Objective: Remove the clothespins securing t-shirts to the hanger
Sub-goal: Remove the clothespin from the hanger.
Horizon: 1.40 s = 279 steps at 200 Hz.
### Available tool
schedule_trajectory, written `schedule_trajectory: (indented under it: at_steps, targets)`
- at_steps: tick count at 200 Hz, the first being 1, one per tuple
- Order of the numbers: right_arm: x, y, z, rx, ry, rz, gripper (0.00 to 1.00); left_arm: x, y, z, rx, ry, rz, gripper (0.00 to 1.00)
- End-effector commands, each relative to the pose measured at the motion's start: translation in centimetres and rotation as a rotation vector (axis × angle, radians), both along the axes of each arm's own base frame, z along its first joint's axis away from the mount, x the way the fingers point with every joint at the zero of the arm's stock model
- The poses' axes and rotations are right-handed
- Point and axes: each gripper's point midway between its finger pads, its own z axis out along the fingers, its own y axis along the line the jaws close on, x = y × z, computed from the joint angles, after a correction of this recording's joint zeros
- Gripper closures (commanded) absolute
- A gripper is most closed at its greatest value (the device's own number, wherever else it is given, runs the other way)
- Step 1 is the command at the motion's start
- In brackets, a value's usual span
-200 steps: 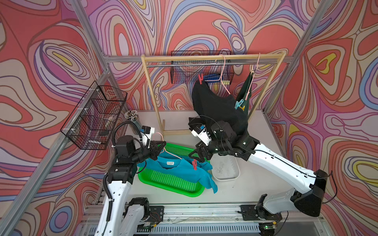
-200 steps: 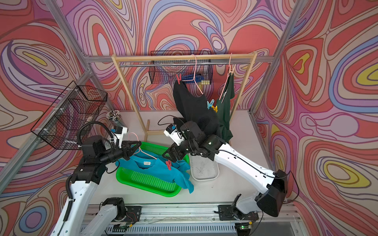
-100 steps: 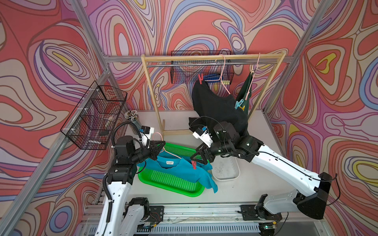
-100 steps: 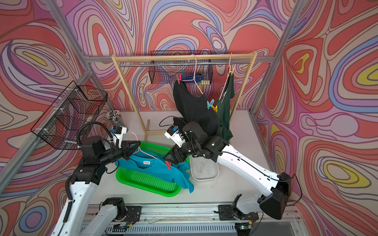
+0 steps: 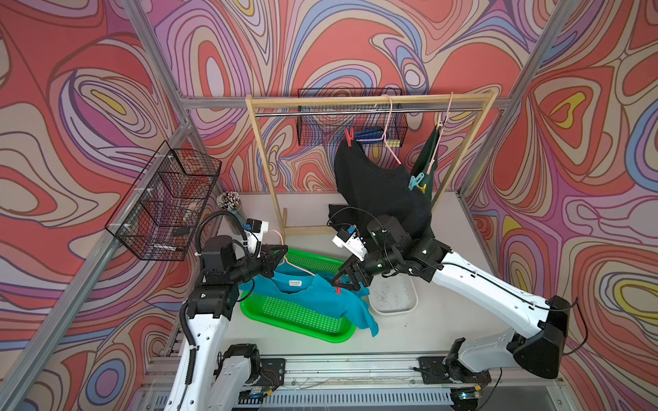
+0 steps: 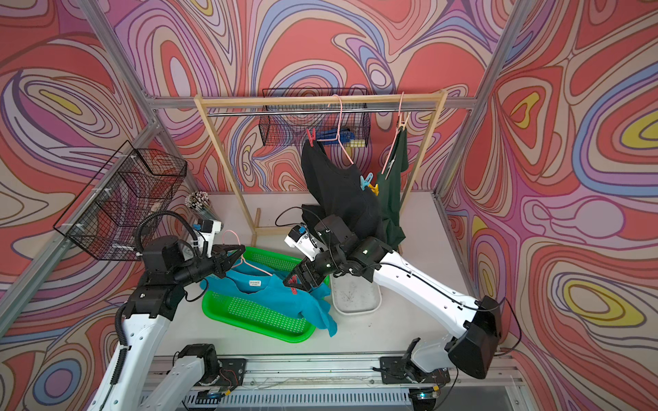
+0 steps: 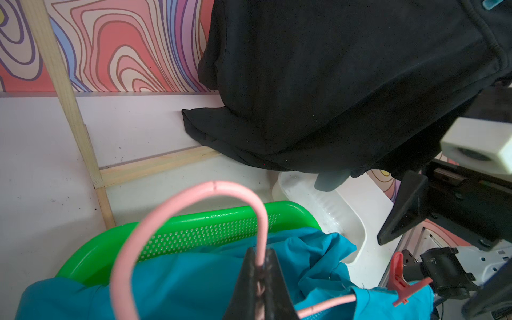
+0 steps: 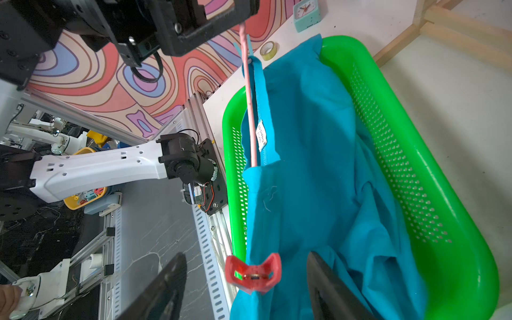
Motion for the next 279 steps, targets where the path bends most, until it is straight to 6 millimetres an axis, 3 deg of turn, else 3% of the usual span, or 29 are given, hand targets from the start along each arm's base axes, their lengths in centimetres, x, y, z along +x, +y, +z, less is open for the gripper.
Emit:
schedule_trajectory:
  at_steps: [1,28,106,178,279]
  targets:
    - [-0.2,0.3,-0.9,-0.003,0.035,0.015,0.33,0.0,-0.1,-0.1,0.010,-0.010,-0.007,1.00]
    - [-0.2,0.1,-1.1,-0.008,0.033,0.002,0.36,0.0,-0.1,-0.2,0.009,-0.006,-0.007,1.00]
    - [0.1,-0.1,-1.6,-0.024,0.029,-0.014,0.57,0.0,-0.1,-0.3,0.007,-0.004,-0.011,1.00]
    - [0.3,0.3,-0.8,-0.002,0.014,-0.018,0.75,0.0,-0.2,-0.2,0.005,-0.004,-0.014,1.00]
    - [3.2,-1.6,3.0,0.071,-0.181,-0.224,0.81,0.0,-0.2,-0.2,0.003,-0.005,-0.015,1.00]
